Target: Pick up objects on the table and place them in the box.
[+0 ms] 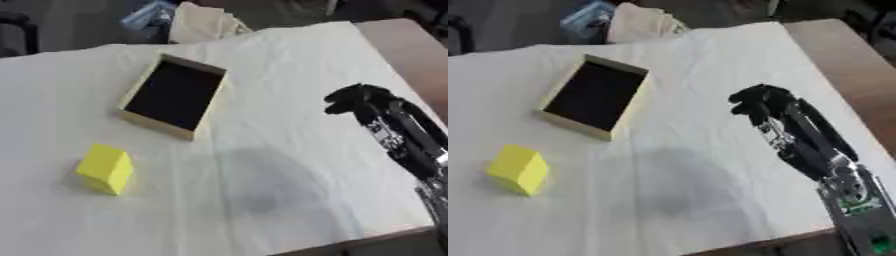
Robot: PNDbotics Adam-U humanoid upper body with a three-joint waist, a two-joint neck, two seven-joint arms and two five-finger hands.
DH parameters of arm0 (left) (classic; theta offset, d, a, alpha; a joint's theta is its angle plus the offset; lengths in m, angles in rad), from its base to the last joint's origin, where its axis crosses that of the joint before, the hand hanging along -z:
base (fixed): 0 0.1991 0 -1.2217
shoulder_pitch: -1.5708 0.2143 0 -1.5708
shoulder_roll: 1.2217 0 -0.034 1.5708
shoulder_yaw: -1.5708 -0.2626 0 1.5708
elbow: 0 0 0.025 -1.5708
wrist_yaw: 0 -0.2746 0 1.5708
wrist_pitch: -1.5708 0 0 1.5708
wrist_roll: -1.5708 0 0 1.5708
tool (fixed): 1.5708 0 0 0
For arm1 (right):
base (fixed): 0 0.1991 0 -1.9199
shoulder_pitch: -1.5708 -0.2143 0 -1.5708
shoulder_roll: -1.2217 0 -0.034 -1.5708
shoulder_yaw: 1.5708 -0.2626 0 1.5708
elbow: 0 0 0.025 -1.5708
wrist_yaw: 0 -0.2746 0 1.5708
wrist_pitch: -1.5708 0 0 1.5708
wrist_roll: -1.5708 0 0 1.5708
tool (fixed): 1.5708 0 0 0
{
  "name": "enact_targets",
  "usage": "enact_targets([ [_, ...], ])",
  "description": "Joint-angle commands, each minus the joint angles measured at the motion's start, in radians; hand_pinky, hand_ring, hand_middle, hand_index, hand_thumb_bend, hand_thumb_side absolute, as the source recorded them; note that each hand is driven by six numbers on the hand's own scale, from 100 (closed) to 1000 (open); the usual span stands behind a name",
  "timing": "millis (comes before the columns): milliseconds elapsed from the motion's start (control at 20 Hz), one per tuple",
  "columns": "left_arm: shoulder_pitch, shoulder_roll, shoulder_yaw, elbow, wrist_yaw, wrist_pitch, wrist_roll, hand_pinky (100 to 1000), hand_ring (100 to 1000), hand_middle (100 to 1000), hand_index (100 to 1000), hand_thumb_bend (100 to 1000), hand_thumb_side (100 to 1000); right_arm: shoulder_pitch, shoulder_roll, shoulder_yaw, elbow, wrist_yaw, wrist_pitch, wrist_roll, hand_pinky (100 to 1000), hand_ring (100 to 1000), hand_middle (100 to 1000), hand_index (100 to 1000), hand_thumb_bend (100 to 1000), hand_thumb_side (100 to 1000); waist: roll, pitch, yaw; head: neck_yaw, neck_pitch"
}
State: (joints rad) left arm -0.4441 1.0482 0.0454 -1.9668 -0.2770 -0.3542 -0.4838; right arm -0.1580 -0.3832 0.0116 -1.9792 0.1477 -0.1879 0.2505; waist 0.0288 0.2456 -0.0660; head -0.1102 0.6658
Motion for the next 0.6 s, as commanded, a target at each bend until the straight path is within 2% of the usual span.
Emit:
enact_targets([
  [50, -0.007, 0.027, -0.014, 0.0, -0.023, -0.006, -0.027, 809, 747, 678, 837, 762, 364, -0.008, -0.02, -0.007, -0.021, -0.001, 0.0, 0.002, 742, 698, 718, 788, 100, 917, -0.001, -0.016, 0.001, -0.002, -0.012],
  [600, -0.005, -0.041, -0.099, 0.047, -0.031, -0.024, -0.105, 823, 754, 658, 836, 706, 401, -0.009, -0.018, -0.005, -0.021, -0.003, -0.002, 0.005, 742, 699, 718, 789, 100, 916, -0.007, -0.016, -0.001, 0.0, -0.015],
])
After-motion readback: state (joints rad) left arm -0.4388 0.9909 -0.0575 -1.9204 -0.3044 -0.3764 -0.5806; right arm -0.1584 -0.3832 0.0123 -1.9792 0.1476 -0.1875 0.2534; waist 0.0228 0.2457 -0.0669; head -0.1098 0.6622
